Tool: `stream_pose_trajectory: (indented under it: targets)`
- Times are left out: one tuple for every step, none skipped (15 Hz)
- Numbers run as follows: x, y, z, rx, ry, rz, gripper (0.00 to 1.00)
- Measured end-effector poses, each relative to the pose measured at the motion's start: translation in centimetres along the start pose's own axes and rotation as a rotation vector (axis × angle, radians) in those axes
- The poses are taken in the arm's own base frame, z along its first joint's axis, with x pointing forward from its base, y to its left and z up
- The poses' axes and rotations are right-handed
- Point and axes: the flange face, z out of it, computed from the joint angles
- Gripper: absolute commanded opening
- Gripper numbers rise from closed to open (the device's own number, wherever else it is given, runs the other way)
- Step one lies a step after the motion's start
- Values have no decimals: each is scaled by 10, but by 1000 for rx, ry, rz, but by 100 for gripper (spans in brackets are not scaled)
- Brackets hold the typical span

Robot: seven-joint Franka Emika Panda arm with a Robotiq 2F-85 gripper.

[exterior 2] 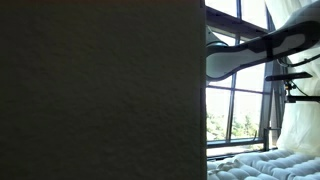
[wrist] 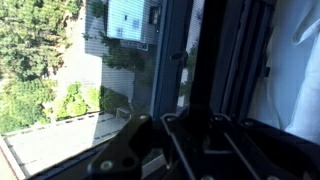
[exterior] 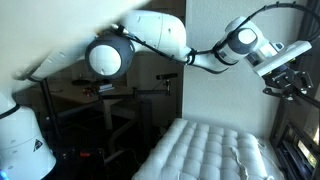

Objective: Open the window pane on the bottom left

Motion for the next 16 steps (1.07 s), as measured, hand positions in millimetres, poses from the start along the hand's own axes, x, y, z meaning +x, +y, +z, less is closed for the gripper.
stream_pose_trajectory:
  targets:
    - [0, 0, 0, -2, -2, -2, 5]
    - [0, -1, 0, -4, -4, -6, 1]
    - [1, -1, 1, -6, -6, -9, 0]
    - [1, -1, 1, -7, -8, -12, 1]
    - [1, -2, 1, -7, -9, -13, 1]
    - [1, -1, 1, -7, -9, -13, 6]
    - [1, -2, 1, -7, -9, -13, 6]
    - [1, -2, 1, -7, -9, -14, 6]
    - [1, -2, 1, -7, -9, -14, 31]
    - [1, -2, 1, -7, -9, -14, 32]
    - [1, -1, 1, -6, -8, -11, 39]
    - [1, -1, 0, -5, -6, -8, 45]
    - [1, -1, 0, -3, -4, -6, 52]
    - [1, -1, 0, -3, -4, -6, 61]
    - [1, -2, 1, -2, -4, -6, 68]
    - [2, -2, 2, -1, -4, -6, 76]
